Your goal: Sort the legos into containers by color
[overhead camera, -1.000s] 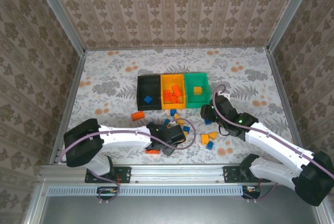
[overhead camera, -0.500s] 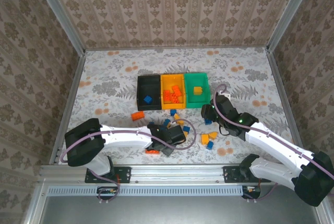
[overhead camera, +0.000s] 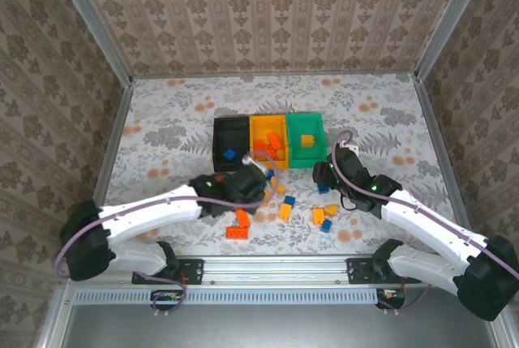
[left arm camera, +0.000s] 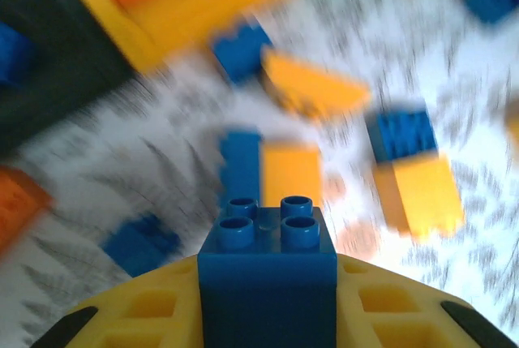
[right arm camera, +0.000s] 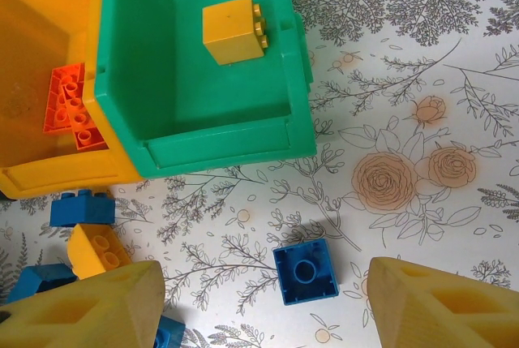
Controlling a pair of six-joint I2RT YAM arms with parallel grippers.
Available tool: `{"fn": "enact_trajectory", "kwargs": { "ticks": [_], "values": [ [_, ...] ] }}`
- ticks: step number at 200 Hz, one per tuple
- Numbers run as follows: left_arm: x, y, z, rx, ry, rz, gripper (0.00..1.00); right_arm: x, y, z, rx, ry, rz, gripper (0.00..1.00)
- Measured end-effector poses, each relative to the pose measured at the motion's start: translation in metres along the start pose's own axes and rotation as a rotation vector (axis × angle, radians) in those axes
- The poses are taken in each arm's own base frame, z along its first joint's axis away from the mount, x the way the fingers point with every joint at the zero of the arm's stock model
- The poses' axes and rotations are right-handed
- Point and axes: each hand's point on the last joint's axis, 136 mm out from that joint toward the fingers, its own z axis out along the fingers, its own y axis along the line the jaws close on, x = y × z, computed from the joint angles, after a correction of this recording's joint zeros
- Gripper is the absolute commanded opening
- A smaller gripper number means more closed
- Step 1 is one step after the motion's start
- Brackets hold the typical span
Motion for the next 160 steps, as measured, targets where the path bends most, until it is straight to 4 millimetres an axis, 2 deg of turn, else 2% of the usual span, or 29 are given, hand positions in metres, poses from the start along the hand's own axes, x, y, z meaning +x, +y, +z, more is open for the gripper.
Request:
{"fn": "enact_trajectory", "kwargs": {
  "ticks": [11, 24, 36, 50, 81, 103, 127, 160],
  "values": [
    [-0.029, 0.021, -0.006, -0.025, -0.066, -0.073, 0.24, 0.000, 0.000, 0.000, 0.000, 0.000, 0.004, 0.69],
    [-0.055, 0.042, -0.004, -0.060, -0.104, -0.134, 0.23, 0.001, 0.000, 0.001, 0.002, 0.002, 0.007, 0.69],
    [-0.074, 0.061, 0.004, -0.099, -0.117, -0.173, 0.22, 0.002, 0.000, 0.002, 0.006, 0.008, 0.008, 0.69],
    [-0.087, 0.078, 0.020, -0.139, -0.106, -0.201, 0.21, 0.003, -0.001, 0.004, 0.011, 0.014, 0.009, 0.69],
    [-0.091, 0.109, 0.060, -0.213, -0.031, -0.246, 0.21, 0.006, -0.002, 0.005, 0.012, 0.020, 0.009, 0.69],
    [-0.089, 0.123, 0.080, -0.246, 0.012, -0.265, 0.23, 0.004, -0.003, 0.003, 0.008, 0.017, 0.014, 0.69],
    [-0.093, 0.127, 0.091, -0.261, 0.028, -0.263, 0.34, 0.005, -0.002, 0.002, 0.000, 0.017, 0.015, 0.69],
    [-0.099, 0.127, 0.091, -0.266, 0.020, -0.257, 0.49, 0.006, -0.001, 0.003, -0.004, 0.023, 0.015, 0.69]
  ]
}}
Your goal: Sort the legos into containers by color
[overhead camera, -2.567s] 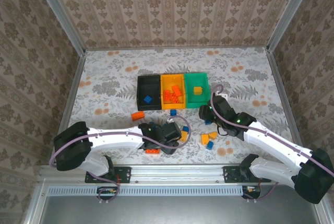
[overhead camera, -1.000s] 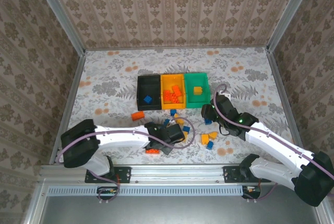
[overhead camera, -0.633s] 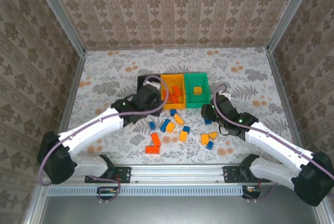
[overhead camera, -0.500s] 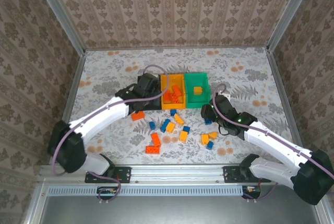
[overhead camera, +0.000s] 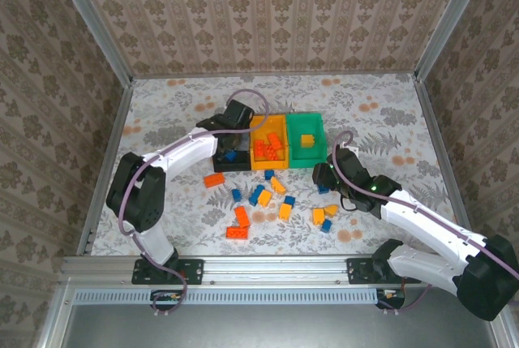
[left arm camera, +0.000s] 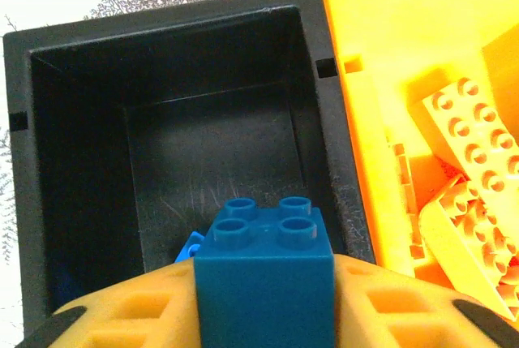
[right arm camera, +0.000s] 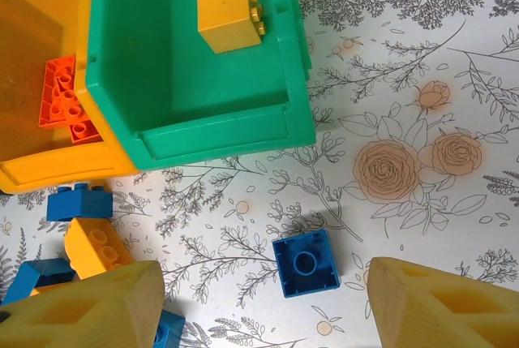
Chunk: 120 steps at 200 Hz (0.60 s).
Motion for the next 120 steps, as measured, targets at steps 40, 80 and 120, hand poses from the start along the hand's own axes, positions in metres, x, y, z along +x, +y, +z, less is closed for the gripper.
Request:
{"fn": "enact_trajectory", "kwargs": {
  "ticks": [40, 80, 120],
  "values": [
    [-0.003, 0.001, -0.006, -0.002, -0.012, 0.007, 0.84, 0.001, -0.002, 0.000, 0.005, 0.006, 0.005, 0.71],
    [-0.029, -0.004, -0.066, 0.072, -0.163, -0.010, 1.00, 0.003, -0.005, 0.002, 0.015, 0.021, 0.025, 0.73],
    [-0.017, -0.027, -0.140, 0.240, -0.344, 0.002, 1.00, 0.023, -0.012, 0.019, 0.059, 0.118, 0.016, 0.73]
  ]
}}
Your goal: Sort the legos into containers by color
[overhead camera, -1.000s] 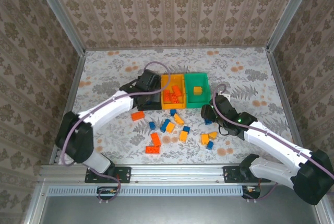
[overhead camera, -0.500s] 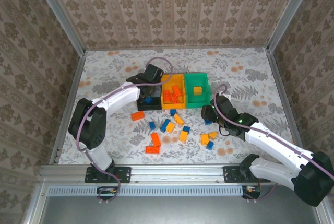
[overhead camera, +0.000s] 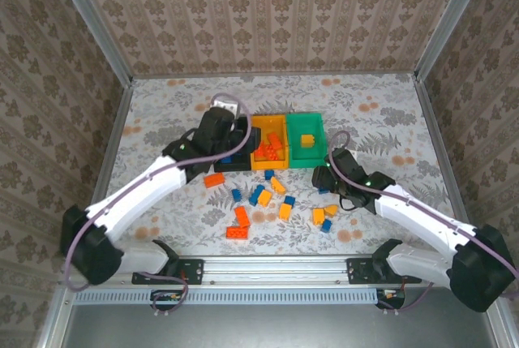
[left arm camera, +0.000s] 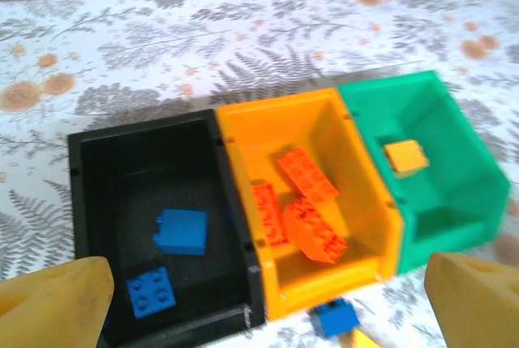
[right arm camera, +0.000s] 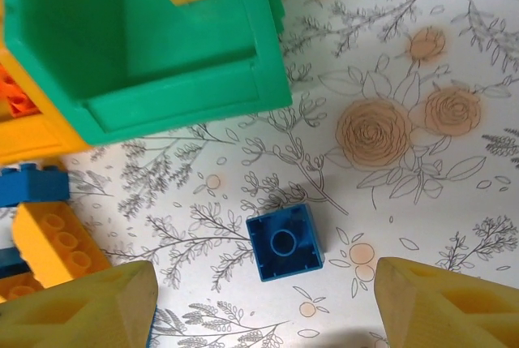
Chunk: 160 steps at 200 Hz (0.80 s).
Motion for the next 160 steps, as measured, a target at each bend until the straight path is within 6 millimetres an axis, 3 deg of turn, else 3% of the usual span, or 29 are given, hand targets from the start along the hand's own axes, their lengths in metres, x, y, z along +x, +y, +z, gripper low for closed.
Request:
{"fn": "enact_trajectory", "kwargs": {
  "ticks": [39, 85, 121, 160],
  "values": [
    [0.057, -0.006, -0.022, 0.080, -0.004, -0.013, 1.00, 0.019, -0.007, 0.021, 0.053, 0.093, -0.017, 0.73],
    [0.122, 0.025, -0.027, 0.048, 0.049, -0.103, 1.00, 0.027, -0.011, 0.048, 0.129, 0.172, -0.040, 0.70],
    [0.142, 0.042, -0.037, 0.028, 0.034, -0.179, 1.00, 0.034, -0.013, 0.066, 0.167, 0.220, -0.075, 0.59],
    [0.148, 0.061, -0.049, -0.025, 0.001, -0.237, 1.00, 0.039, -0.014, 0.070, 0.171, 0.241, -0.095, 0.34]
  ]
}}
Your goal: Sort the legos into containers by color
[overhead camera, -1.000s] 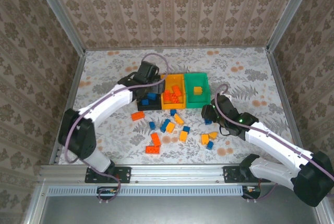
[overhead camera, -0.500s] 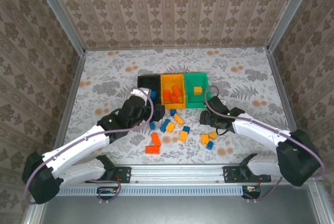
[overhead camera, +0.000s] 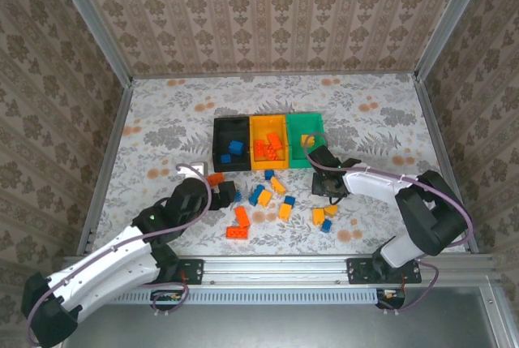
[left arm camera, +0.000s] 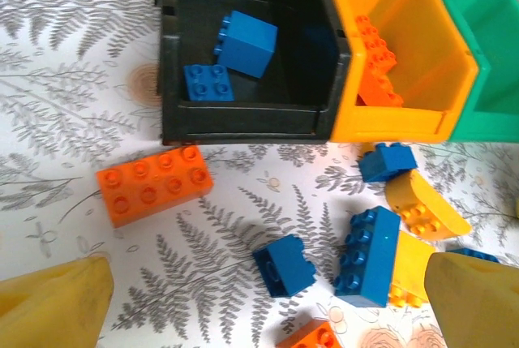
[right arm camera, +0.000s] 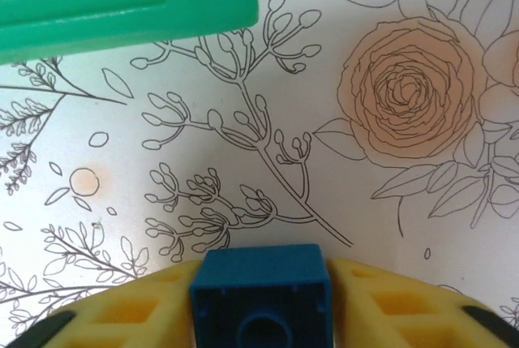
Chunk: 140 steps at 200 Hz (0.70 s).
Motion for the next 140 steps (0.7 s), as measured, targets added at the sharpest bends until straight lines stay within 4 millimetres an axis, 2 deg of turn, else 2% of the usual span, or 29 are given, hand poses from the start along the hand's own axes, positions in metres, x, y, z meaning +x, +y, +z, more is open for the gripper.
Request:
{"fn": "enact_trajectory", "kwargs": {
  "ticks": [34, 56, 82, 101, 114, 128, 140],
  "values": [
    [0.002, 0.014, -0.005, -0.053, -0.009, -0.021, 1.00, -0.003, 0.013, -0.007, -0.045, -0.006, -0.037, 0.27],
    [0.006, 0.023, -0.005, -0.086, -0.003, -0.027, 1.00, -0.014, 0.039, -0.030, -0.119, -0.050, -0.083, 0.27],
    [0.012, 0.032, -0.005, -0.126, 0.016, -0.027, 1.00, -0.038, 0.095, -0.074, -0.257, -0.136, -0.157, 0.27],
    [0.016, 0.037, -0.006, -0.147, 0.030, -0.028, 1.00, -0.059, 0.149, -0.113, -0.369, -0.206, -0.224, 0.28],
    [0.019, 0.039, -0.007, -0.158, 0.041, -0.026, 1.00, -0.073, 0.183, -0.132, -0.431, -0.239, -0.257, 0.28],
    [0.020, 0.041, -0.008, -0.163, 0.046, -0.027, 1.00, -0.086, 0.214, -0.141, -0.475, -0.262, -0.281, 0.28],
    [0.021, 0.042, -0.009, -0.163, 0.045, -0.028, 1.00, -0.096, 0.236, -0.138, -0.493, -0.266, -0.295, 0.29]
  ]
}}
